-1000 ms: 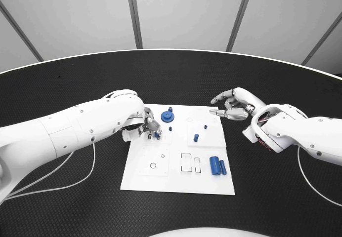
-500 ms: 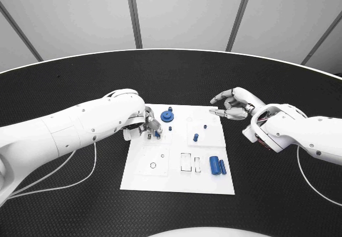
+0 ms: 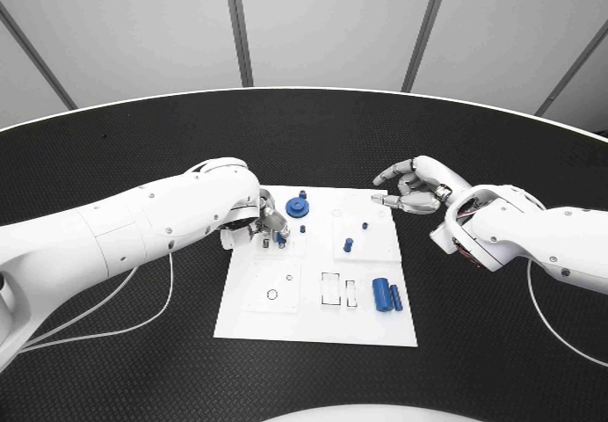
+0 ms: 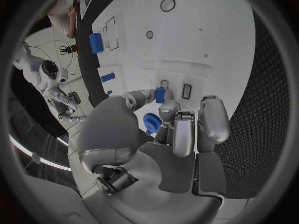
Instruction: Assemble the parts on the task board
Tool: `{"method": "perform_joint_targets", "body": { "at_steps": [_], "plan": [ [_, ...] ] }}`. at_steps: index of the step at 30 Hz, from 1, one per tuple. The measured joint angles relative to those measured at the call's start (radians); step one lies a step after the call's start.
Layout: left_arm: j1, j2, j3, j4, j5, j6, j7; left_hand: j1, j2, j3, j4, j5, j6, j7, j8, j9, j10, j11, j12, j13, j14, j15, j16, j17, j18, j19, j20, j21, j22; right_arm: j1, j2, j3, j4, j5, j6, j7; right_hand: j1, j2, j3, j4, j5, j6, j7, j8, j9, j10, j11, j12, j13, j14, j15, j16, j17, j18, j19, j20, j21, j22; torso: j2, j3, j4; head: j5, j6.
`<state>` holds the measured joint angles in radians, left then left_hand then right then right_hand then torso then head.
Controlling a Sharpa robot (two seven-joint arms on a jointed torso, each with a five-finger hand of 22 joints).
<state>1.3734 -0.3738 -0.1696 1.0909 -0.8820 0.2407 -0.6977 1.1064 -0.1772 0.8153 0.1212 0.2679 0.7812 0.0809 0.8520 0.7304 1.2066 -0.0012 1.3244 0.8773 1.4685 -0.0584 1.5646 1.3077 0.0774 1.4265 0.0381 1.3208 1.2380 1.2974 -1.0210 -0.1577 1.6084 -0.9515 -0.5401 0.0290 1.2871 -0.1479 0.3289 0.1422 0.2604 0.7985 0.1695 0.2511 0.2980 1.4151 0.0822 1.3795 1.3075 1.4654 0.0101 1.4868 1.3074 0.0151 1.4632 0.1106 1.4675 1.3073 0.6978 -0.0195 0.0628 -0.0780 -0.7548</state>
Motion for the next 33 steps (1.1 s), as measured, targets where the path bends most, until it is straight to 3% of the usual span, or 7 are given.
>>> {"method": "perform_joint_targets", "body": {
  "at_steps": [14,33],
  "plan": [
    [0.0,-0.006,0.0,0.006,0.002,0.025,0.009,0.004,0.004,0.0,0.0,-0.002,-0.008,-0.001,-0.003,0.0,-0.005,0.001,0.0,0.001,0.0,0.0,0.0,0.0,0.0,0.0,0.0,0.0,0.001,0.0,0.002,0.0,-0.002,0.0,0.002,0.0,0.0,0.0,0.0,0.0,0.0,0.004,0.004,0.0,0.0,0.0,0.0,0.0,0.0,0.0,0.0,0.0,0.0,0.0,0.0,0.0,0.0,0.0,0.0,-0.0006,0.0005,-0.001,0.002],
    [0.0,-0.022,0.0,0.013,0.004,0.042,0.018,0.004,0.004,-0.005,-0.006,-0.002,-0.006,-0.002,0.001,-0.004,0.02,-0.001,0.016,0.059,0.0,0.0,0.0,0.0,0.0,0.0,0.0,0.0,0.001,0.0,0.003,0.0,-0.005,0.0,0.003,0.001,0.0,0.0,0.0,0.0,0.005,0.004,0.004,0.0,-0.001,0.0,0.0,0.0,0.0,0.0,0.0,0.0,0.0,0.0,0.0,0.0,0.0,0.0,0.001,-0.0012,0.0012,0.0,0.0]
  ]
}}
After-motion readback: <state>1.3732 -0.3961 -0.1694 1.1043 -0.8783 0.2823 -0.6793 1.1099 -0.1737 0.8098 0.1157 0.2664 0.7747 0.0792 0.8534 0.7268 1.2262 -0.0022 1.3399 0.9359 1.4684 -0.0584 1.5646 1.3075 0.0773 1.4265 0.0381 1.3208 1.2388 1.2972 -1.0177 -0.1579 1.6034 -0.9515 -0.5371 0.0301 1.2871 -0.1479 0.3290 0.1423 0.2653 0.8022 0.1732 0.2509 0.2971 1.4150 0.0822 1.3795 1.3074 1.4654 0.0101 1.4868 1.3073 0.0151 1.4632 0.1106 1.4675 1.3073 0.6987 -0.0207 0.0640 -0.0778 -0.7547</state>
